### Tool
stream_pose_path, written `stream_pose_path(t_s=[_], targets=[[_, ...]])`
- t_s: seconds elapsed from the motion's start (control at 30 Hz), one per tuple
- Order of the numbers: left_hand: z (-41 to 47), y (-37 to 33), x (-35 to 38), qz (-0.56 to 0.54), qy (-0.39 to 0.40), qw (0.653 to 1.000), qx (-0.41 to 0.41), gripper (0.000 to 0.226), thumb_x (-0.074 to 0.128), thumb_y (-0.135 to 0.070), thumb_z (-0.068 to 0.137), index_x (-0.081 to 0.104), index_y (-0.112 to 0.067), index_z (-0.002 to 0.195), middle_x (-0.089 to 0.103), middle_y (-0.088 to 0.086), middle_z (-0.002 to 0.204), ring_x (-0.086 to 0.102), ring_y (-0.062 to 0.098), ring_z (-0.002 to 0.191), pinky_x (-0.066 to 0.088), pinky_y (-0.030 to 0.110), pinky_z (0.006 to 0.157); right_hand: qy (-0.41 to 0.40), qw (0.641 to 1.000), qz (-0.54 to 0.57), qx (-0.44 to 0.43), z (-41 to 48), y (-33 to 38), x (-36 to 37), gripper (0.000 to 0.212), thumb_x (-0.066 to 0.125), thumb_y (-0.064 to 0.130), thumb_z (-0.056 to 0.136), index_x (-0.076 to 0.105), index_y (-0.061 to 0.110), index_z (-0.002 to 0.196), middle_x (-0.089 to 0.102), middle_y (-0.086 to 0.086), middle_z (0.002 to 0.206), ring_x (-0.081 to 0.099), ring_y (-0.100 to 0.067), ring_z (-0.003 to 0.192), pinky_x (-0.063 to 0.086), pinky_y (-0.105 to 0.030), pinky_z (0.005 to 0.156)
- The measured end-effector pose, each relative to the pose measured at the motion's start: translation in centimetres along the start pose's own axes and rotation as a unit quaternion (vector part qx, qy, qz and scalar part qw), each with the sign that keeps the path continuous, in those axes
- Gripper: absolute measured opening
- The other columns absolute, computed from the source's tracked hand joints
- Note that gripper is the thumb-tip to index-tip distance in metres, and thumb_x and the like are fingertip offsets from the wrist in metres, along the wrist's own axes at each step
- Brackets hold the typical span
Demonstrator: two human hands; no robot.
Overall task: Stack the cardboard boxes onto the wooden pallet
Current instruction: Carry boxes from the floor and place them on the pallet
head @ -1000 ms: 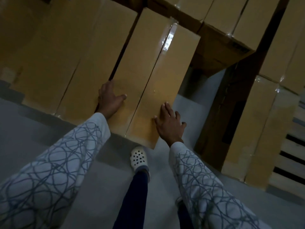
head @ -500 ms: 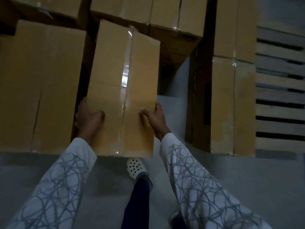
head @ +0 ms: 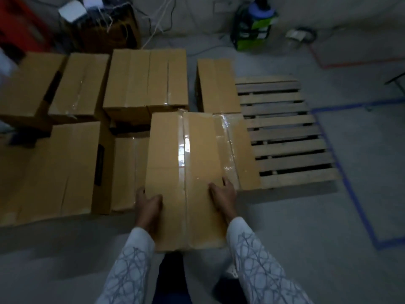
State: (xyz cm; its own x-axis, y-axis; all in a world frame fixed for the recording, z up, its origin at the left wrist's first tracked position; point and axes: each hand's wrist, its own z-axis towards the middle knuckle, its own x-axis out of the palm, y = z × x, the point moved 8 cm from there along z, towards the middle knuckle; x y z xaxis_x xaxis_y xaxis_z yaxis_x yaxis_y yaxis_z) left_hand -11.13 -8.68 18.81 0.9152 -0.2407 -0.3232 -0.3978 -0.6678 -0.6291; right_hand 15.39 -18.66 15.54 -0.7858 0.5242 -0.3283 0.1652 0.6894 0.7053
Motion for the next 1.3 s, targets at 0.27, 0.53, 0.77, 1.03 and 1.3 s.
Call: stream_pose_path(t_s=[0.27, 0.53, 0.77, 1.03, 1.3], targets=[[-12.7, -5.2, 10.5, 0.017, 0.025, 0.994, 0.103, 0.032, 0.060, -0.011, 0.091, 0.054, -0.019, 0.122, 0.061, 0.004, 0.109, 0.057, 0.018, 0.091, 0.048, 0.037, 0.073, -0.105, 0.994, 0.036, -0.020, -4.3, 0.3, -19.8, 0.072, 0.071, 0.050, 0.087, 0.050, 0.022, 0.150, 0.052, -0.006, 0.153, 0.045, -0.035, 0.140, 0.039, -0.052, 0.116], [-14.0, -10.4, 21.9, 0.026, 0.052, 0.985, 0.162, 0.013, 0.061, -0.018, 0.091, 0.064, -0.023, 0.103, 0.064, 0.002, 0.103, 0.060, 0.022, 0.097, 0.054, 0.051, 0.092, -0.200, 0.980, -0.008, -0.009, -1.5, 4.4, -32.5, 0.070, 0.066, 0.048, 0.089, 0.047, 0.023, 0.151, 0.045, -0.003, 0.156, 0.035, -0.033, 0.143, 0.020, -0.055, 0.118], [-6.5, -17.5, 33.4, -0.007, 0.080, 0.986, 0.148, 0.016, 0.063, -0.023, 0.069, 0.070, -0.029, 0.082, 0.071, 0.001, 0.092, 0.067, 0.028, 0.094, 0.058, 0.055, 0.088, -0.224, 0.974, -0.019, 0.004, 10.2, 9.5, -38.5, 0.072, 0.068, 0.052, 0.080, 0.048, 0.025, 0.144, 0.045, 0.000, 0.153, 0.035, -0.032, 0.140, 0.020, -0.055, 0.112], [1.2, -29.1, 45.6, -0.018, 0.102, 0.988, 0.116, 0.016, 0.064, -0.019, 0.073, 0.074, -0.030, 0.078, 0.073, -0.006, 0.084, 0.068, 0.025, 0.093, 0.058, 0.045, 0.079, -0.239, 0.970, -0.009, 0.030, 24.8, 17.4, -45.3, 0.077, 0.066, 0.056, 0.074, 0.050, 0.028, 0.144, 0.051, 0.000, 0.147, 0.038, -0.032, 0.141, 0.023, -0.064, 0.116], [10.5, -41.1, 54.0, -0.011, 0.083, 0.989, 0.118, 0.022, 0.060, -0.010, 0.087, 0.073, -0.026, 0.094, 0.072, -0.006, 0.099, 0.064, 0.019, 0.100, 0.053, 0.039, 0.089, -0.181, 0.983, -0.004, 0.002, 42.2, 27.0, -46.2, 0.084, 0.068, 0.058, 0.073, 0.047, 0.028, 0.149, 0.047, 0.000, 0.151, 0.038, -0.031, 0.143, 0.031, -0.064, 0.116]])
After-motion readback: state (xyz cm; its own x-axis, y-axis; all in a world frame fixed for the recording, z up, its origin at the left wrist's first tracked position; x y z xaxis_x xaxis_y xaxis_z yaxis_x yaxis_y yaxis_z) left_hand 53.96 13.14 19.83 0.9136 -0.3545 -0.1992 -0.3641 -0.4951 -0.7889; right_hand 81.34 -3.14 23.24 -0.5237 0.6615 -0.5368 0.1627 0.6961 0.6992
